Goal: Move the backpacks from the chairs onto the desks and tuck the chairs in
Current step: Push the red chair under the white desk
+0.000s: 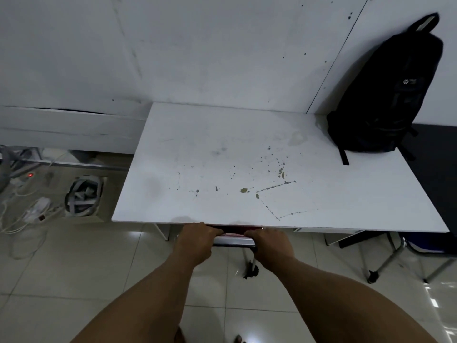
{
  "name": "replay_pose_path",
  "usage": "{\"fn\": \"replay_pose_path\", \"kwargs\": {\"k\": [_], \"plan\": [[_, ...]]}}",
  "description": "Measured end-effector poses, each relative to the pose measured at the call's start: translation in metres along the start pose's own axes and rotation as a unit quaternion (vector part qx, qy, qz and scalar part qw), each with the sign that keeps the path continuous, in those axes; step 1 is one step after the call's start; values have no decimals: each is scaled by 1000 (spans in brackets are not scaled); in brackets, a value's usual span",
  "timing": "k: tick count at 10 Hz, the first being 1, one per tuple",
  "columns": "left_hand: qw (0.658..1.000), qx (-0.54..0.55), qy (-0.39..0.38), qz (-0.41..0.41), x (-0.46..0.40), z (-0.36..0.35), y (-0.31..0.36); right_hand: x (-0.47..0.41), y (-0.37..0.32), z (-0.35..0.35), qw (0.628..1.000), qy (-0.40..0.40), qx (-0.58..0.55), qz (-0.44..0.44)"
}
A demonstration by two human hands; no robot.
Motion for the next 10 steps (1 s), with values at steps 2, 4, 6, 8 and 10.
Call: {"fn": "replay_pose_path", "kwargs": {"k": [2, 4, 6, 8, 10], "plan": [[999, 18, -22, 16, 0, 0, 2, 1, -5, 6, 1000, -21, -6, -17], [994, 34, -106, 15, -3, 1, 3, 5, -7, 16, 996, -85, -13, -16], [979, 59, -197, 1, -3, 9, 4, -2, -15, 33, 981, -189, 32, -40], [976, 31, -215, 2, 8, 34, 4, 5, -28, 57, 974, -212, 45, -66], [975, 49, -205, 64, 18, 84, -4, 22, -41, 113, 976, -193, 41, -96]]}}
Point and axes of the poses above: each hand's wrist, its own x-axis away from the middle knuckle, its own z-axis out of the back of the hand, y = z × x, the point moved 3 cm from there along -x, towards the middle knuckle, and after that the axes turned 10 degrees about -y, right-handed, at the moved point
